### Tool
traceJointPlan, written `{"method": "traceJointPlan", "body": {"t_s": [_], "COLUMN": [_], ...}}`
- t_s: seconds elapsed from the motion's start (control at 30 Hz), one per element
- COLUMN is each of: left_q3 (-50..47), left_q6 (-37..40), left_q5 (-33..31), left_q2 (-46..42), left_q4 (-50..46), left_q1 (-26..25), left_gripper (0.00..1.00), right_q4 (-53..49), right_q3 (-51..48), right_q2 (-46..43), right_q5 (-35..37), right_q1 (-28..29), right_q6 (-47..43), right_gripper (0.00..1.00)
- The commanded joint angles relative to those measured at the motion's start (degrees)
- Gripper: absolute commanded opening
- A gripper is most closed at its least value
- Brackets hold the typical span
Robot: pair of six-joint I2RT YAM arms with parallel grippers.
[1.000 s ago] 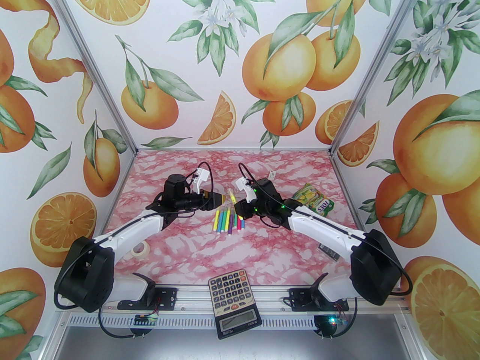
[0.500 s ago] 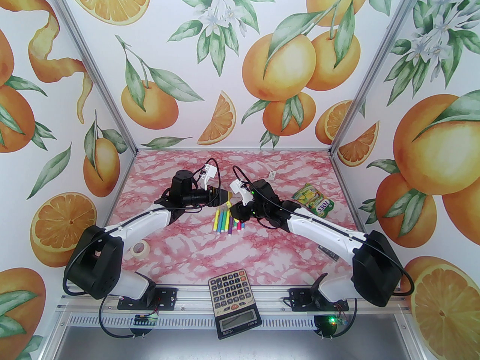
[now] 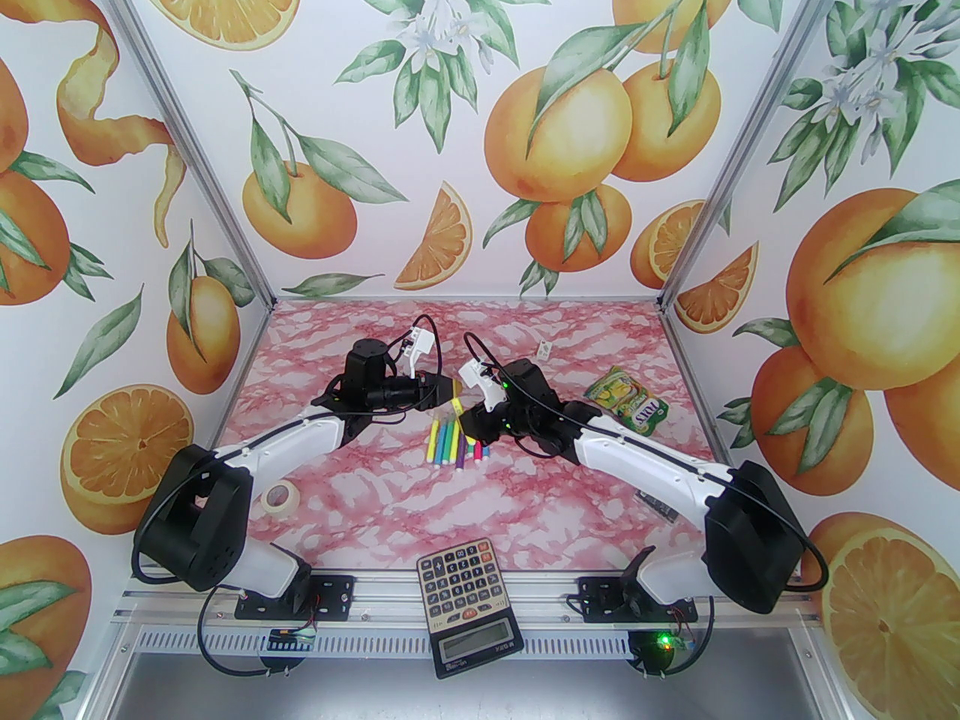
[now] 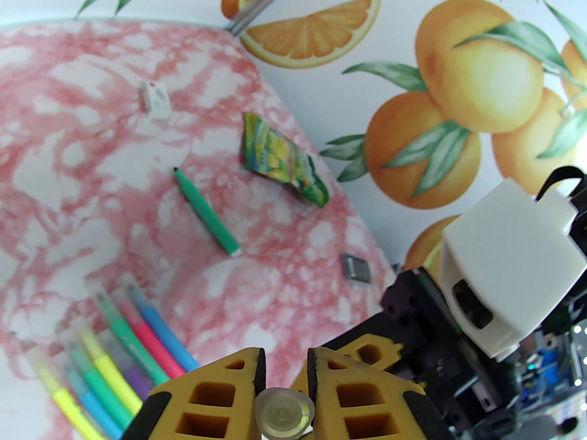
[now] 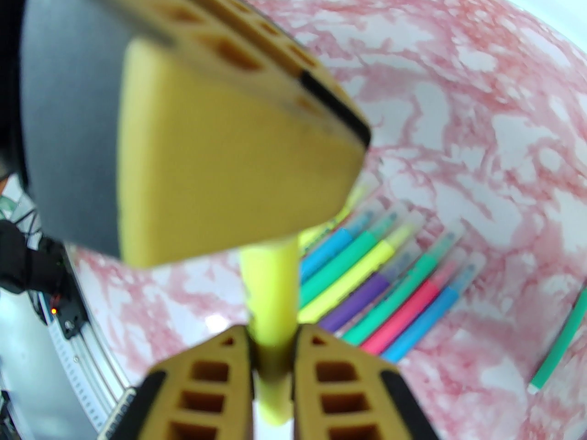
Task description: Open the pen caps
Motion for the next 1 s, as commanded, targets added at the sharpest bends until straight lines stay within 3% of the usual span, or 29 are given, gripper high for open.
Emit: {"method": "traceJointPlan", "body": {"t_s": [0.0, 0.13, 0.27, 0.97], "left_q3": [2.03, 2.0, 2.04, 1.99], "left_q6": [-1.07, -1.75, -2.89, -6.45], "left_q5": [1.96, 2.22, 3.25, 5.65], "left_q2": [0.68, 0.44, 0.14, -0.84], "left_q4": [3.57, 4.21, 5.23, 7.89], "left_q1": [-0.32, -0.32, -0.33, -0.38], "left_gripper": [0.1, 0.03, 0.01, 0.0], "right_q4": [1.62, 2.26, 3.09, 5.3], "right_q3": [0.94, 0.82, 1.16, 0.64], "right_q2": [-0.35, -0.22, 0.79, 0.96], "right_q5": [0.13, 0.18, -0.33, -1.76], "right_q1": [0.38, 0.31, 0.31, 0.32], "right_q6": [-0.64, -0.69, -0.53, 0.26], "right_gripper": [0.21, 0.37, 0.4, 0.23]}}
